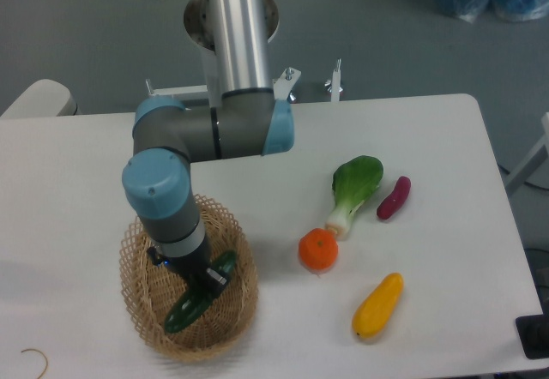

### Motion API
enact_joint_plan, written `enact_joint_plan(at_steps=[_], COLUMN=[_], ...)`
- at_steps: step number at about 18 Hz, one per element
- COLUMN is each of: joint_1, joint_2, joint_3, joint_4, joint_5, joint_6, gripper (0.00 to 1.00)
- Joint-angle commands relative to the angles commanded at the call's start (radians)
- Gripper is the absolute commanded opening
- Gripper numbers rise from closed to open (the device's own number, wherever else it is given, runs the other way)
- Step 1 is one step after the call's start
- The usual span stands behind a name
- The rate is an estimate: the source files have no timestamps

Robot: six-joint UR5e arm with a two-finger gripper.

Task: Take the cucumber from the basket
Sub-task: 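Lift the cucumber out of the basket toward the bok choy, then hold the cucumber raised beside the bok choy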

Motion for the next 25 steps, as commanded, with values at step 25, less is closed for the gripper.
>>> enact_joint_plan(at_steps=[25], joint_1=[0.45], joint_2=[0.143], joint_3=[0.011], joint_4=[-0.238], joint_5=[-0.095], joint_6=[0.708], gripper=[0.28])
